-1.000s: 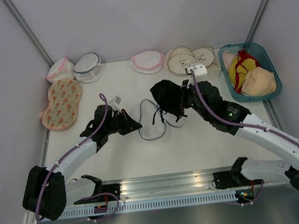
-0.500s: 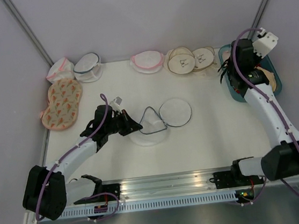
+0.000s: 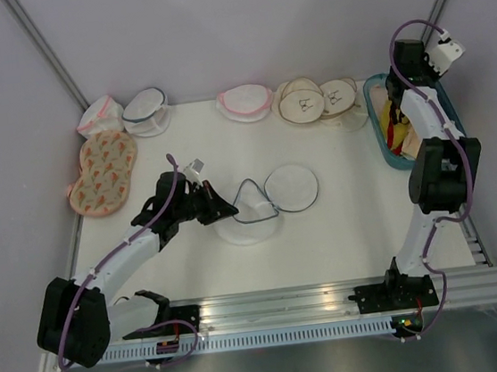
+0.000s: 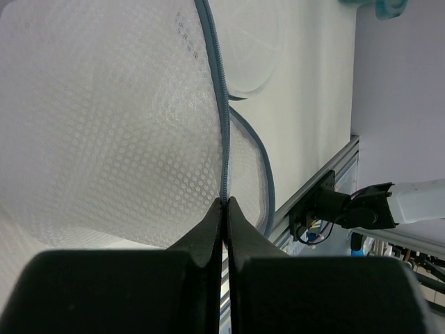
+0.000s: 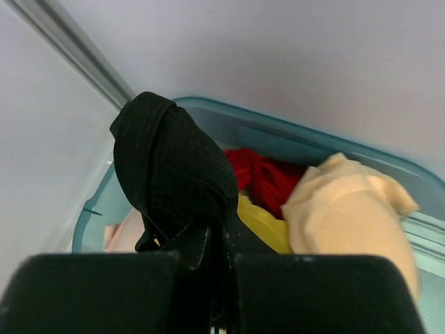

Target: Unzip the laundry bag and remove the bra

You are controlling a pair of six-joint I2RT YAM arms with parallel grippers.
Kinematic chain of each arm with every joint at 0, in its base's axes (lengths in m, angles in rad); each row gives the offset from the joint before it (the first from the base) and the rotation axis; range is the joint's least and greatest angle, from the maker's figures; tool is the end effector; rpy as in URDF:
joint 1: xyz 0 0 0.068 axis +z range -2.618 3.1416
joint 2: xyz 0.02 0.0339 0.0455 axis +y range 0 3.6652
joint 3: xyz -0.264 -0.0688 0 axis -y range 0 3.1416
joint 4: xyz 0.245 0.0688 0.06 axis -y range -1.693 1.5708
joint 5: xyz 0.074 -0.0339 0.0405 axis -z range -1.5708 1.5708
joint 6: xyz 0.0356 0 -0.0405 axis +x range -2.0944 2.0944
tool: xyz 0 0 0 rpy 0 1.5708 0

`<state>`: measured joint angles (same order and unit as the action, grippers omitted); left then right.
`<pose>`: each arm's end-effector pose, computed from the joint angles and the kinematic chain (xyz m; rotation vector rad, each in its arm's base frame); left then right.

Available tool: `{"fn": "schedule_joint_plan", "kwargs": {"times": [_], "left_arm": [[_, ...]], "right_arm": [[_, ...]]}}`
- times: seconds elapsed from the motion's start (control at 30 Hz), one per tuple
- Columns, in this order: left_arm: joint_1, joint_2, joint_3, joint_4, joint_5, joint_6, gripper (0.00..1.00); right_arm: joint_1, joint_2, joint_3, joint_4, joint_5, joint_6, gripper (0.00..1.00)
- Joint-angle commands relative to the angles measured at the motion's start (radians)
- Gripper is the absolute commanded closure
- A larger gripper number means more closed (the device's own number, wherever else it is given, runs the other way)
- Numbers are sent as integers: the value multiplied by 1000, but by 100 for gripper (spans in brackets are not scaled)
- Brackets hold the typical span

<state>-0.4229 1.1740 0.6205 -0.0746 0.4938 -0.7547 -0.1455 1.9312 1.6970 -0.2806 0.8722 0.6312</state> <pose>0.2148 -0.1152 0.2173 -0.0907 2.3757 -1.1617 0.4410 -0.0922 0.3143 1.1775 1.5369 -0.5831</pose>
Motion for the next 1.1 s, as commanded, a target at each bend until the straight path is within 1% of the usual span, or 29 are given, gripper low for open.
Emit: {"fn": "schedule_joint_plan", "kwargs": {"times": [0.0,0.03,0.07,0.13,0.17,0.2,0.23,0.27,0.33,0.37,0.4,0.43,0.5,0.53,0.57,0.6,0.63,0.67,0.7,0.73,0.77,0.8,0.87,0.9,0.93,0.97,1.0,1.03,1.07], "left_arm": [[3,-27,41,-8,20,-21,98],[3,-30,42,-10,20,-21,98],[3,-36,38,-11,20,-21,98],[3,-43,32,-13,12,-18,98],[3,-45,28,-14,8,-17,98],[3,-45,28,-13,9,-15,98],[3,-43,30,-14,11,-15,98],[3,-42,30,-14,14,-17,98],[3,-39,33,-10,18,-15,98],[3,-39,30,-8,19,-17,98],[3,-39,30,-8,19,-17,98],[3,-39,30,-5,19,-15,98],[3,-39,31,-5,19,-12,98],[3,-39,31,-4,20,-12,98],[3,-42,33,-4,23,-11,98],[3,-45,35,-2,25,-11,98],[3,-48,35,1,25,-8,98],[3,-57,36,2,20,-9,98],[3,-62,38,1,19,-6,98],[3,-65,38,1,14,-5,98],[4,-73,36,-2,0,-8,98],[4,-76,36,-5,-4,-3,98],[4,-79,35,-19,-26,2,98],[6,-85,32,-22,-32,2,98],[6,-86,28,-27,-34,3,98],[6,-89,22,-30,-43,6,98],[4,-99,18,-30,-49,5,98],[6,-100,12,-30,-55,3,98],[6,-105,2,-30,-60,2,98]], "right_arm": [[4,72,111,64,-7,-14,98],[4,98,142,43,2,-18,93],[4,148,218,-32,31,-18,88],[4,196,313,-109,80,4,84],[4,201,332,-170,109,5,69],[1,196,340,-184,126,5,62],[1,175,334,-195,143,12,43],[1,160,329,-213,157,13,35],[0,106,322,-242,174,19,24],[1,83,313,-256,172,30,16],[0,56,299,-258,163,32,13],[1,-10,256,-255,148,35,9],[10,-96,184,-200,98,10,7],[15,-192,91,-168,21,-2,2],[23,-245,43,-107,-25,-11,2],[41,-295,-5,-83,-71,-31,2],[55,-393,-99,-51,-128,-50,2],[69,-443,-149,11,-323,-71,2],[95,-487,-198,33,-417,-86,2],[112,-570,-299,56,-521,-94,2],[133,-604,-344,81,-641,-94,2],[200,-633,-380,71,-657,-96,2],[291,-705,-497,64,-699,-94,2],[372,-722,-544,73,-734,-87,2],[400,-754,-630,75,-748,-76,2],[428,-768,-675,78,-739,-36,2],[484,-781,-721,92,-754,-30,2],[507,-810,-802,96,-740,-22,2],[529,-825,-844,106,-722,5,2]]}}
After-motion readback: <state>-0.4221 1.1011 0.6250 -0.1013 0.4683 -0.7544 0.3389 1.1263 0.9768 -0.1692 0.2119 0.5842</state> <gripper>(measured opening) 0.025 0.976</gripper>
